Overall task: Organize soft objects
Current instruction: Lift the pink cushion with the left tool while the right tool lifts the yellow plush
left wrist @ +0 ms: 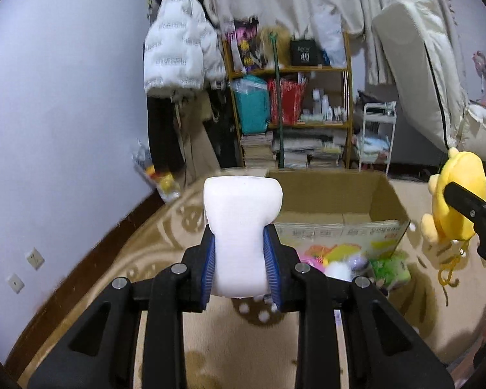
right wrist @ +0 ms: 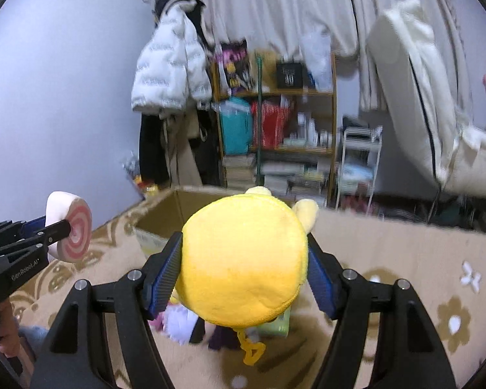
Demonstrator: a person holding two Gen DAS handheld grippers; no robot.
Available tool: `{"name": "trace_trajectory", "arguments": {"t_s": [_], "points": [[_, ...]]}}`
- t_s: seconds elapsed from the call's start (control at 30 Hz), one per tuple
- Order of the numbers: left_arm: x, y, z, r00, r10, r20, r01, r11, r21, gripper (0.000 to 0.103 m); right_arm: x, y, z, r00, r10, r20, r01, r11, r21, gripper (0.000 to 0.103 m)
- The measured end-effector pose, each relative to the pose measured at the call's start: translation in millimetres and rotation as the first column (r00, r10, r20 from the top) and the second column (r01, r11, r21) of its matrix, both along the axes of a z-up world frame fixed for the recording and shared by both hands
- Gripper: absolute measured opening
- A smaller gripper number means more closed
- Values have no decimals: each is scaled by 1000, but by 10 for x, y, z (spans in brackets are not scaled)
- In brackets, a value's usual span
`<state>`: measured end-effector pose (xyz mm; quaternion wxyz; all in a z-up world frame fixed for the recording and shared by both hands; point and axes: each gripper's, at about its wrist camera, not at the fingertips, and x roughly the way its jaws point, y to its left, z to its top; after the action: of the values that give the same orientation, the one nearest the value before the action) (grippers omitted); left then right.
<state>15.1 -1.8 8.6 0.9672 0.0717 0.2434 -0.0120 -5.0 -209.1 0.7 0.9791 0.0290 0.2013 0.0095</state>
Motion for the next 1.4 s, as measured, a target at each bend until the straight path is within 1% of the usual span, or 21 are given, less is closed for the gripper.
{"name": "trace_trajectory", "arguments": {"t_s": [0.1,0.23,0.43,0.6,0.7,0.77,1.0,1.2,1.4], "points": [[-42,-28,129,997,14,73,-14,1000,6,27,31,2,115,999,0,40,-1,1000,11,75],[-10,-42,323,991,12,130,-11,1000,-12,27,86,14,222,997,-4,77,5,1000,-10,75],[156,-42,556,983,15,183,-10,1000,-28,27,251,-84,372,993,-19,120,20,1000,-4,75],[313,-79,673,977,11,214,-2,999,-39,27,420,-171,469,988,-33,149,33,999,6,75],[417,-134,704,973,-9,230,15,1000,-26,28,529,-203,500,987,-31,160,30,1000,8,76],[475,-149,692,973,-32,230,41,999,-33,28,606,-226,510,986,-27,164,26,1000,10,76],[704,-261,537,974,-46,223,49,999,-8,28,824,-240,420,986,-13,167,12,1000,9,77],[839,-336,352,978,-71,198,74,997,-7,29,969,-313,244,991,-3,134,-2,999,37,78],[1021,-372,160,985,-95,143,100,995,-23,30,1151,-391,47,997,9,81,-15,997,82,78]]}}
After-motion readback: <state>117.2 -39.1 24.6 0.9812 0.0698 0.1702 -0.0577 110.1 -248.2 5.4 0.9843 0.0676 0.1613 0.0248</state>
